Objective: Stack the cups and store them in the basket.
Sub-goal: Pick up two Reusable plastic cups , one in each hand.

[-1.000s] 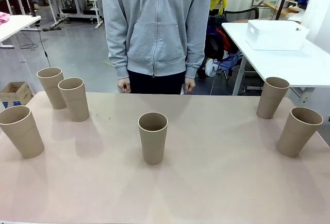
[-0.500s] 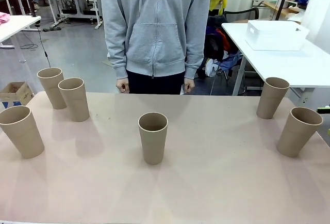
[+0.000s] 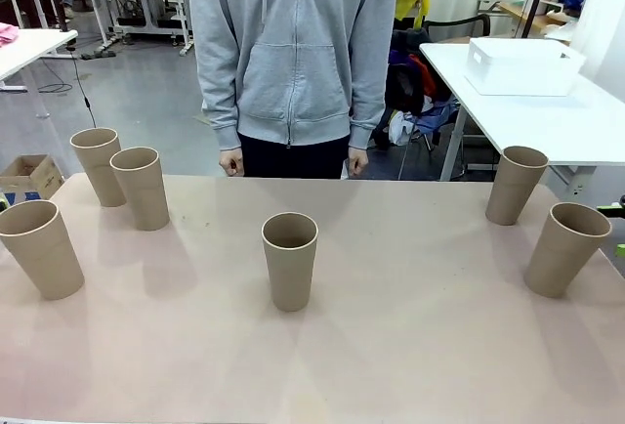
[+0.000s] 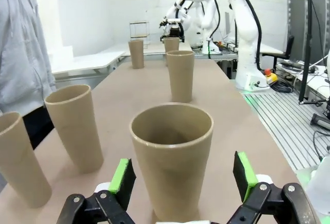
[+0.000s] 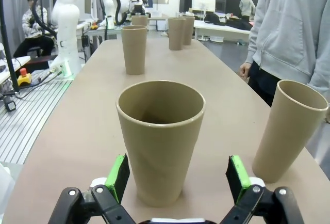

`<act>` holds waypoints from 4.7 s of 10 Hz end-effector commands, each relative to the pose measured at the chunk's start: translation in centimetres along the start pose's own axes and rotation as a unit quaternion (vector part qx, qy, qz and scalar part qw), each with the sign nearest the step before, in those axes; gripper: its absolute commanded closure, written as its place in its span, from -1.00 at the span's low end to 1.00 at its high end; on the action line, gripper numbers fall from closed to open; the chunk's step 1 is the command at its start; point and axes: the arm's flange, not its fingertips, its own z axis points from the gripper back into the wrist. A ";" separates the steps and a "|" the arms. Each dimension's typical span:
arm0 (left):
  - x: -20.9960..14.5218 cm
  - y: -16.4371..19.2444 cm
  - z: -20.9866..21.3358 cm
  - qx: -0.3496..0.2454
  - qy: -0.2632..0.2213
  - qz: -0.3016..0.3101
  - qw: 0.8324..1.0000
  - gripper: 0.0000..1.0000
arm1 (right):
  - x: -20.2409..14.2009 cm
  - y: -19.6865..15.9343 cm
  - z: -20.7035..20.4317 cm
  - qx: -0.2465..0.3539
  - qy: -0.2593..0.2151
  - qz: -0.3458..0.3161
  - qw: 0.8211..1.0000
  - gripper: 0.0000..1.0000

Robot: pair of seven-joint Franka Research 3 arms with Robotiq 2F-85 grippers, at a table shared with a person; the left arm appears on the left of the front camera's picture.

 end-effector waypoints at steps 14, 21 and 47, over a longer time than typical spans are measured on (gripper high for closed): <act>-5.2 2.6 -0.4 0.059 -0.012 0.001 0.998 -1.00 | -3.1 -2.7 -1.8 0.034 0.026 0.011 0.999 -1.00; -6.7 3.0 -1.6 0.066 -0.028 0.028 0.997 -1.00 | -5.7 -3.7 -2.8 0.084 -0.004 0.006 0.996 -1.00; -8.2 -0.2 -5.6 -0.054 0.005 0.006 0.999 -1.00 | -8.0 -2.1 -5.8 0.125 -0.028 -0.016 0.992 -1.00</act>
